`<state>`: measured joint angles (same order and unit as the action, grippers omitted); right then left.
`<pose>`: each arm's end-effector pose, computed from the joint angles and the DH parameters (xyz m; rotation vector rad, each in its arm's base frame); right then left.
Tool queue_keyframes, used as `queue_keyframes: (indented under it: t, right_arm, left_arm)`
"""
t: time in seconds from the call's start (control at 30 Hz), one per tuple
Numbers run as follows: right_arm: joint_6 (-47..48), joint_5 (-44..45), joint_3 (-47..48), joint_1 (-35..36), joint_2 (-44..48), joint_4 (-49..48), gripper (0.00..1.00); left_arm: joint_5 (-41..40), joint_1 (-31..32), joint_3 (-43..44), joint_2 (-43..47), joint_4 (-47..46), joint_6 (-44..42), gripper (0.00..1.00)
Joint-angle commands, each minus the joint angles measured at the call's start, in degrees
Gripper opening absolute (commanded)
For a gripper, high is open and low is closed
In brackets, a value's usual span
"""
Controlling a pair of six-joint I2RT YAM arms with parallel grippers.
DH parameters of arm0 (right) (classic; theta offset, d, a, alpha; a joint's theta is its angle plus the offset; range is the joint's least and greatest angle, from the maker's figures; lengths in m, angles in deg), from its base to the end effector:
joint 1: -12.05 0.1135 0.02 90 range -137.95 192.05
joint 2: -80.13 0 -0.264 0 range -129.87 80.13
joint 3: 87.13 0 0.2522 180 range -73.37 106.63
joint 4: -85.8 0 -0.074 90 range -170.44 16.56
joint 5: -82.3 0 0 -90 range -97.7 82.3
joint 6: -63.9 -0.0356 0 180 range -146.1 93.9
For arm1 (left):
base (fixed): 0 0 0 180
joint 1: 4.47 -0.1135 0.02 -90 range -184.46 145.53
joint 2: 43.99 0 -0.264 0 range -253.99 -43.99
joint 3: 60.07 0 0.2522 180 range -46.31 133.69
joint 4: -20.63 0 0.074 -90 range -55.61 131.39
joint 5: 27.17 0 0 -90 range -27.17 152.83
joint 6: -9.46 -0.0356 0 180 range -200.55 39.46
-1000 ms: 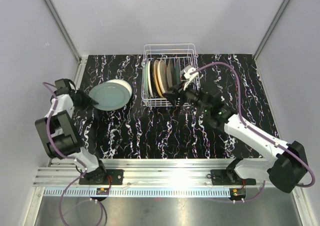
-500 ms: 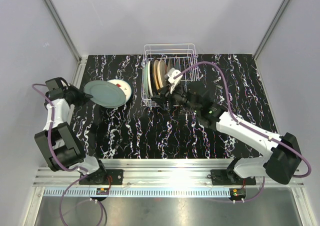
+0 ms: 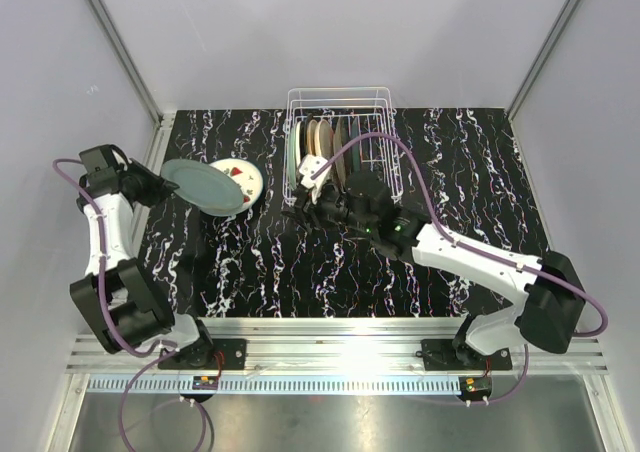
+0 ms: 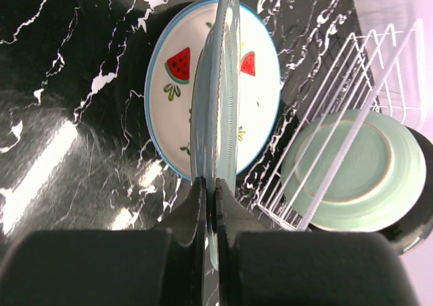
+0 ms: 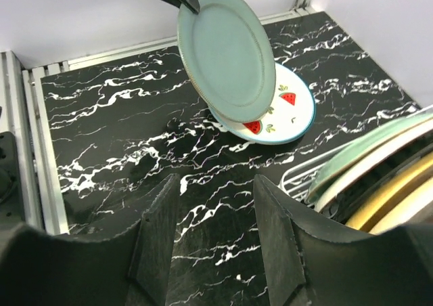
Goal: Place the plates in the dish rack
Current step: Grab a plate with the left arm, then pass the plate from the left arm to the right
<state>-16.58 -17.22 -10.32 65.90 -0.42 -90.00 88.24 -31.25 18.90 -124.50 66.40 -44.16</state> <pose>0.1937 0.2751 0.3424 -1.0304 1.4271 0.7118 0.2752 0.1218 0.2891 -1.0627 2.1272 -0.6096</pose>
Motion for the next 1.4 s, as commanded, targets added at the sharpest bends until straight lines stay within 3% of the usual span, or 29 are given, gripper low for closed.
queue_keyframes:
  t: [0.0,0.37,0.8,0.93,1.13,1.37]
  right_arm:
    - [4.54,2.22,4.45,2.39,-1.44,-0.72,0.55]
    - [20.08,13.28,17.71,12.85,-15.76,-0.19,0.63]
    - [26.69,16.46,28.79,15.41,-30.44,0.51,0.67]
    - [28.53,22.94,33.27,15.59,-35.53,-1.16,0.66]
    - [31.96,27.53,35.65,15.68,-39.32,-3.88,0.58]
    - [35.47,29.73,34.52,16.29,-40.47,-8.62,0.20]
  left_arm:
    - [3.60,-0.11,6.24,6.85,-1.52,1.06,0.00]
    - [7.81,-0.02,3.35,16.08,1.21,3.16,0.00]
    - [11.15,-0.02,0.71,21.88,2.45,4.57,0.00]
    - [13.26,0.24,-0.43,23.03,1.65,5.98,0.00]
    - [15.37,0.42,-1.84,24.26,0.43,8.00,0.00]
    - [17.39,0.59,-3.51,24.08,-2.91,10.64,0.00]
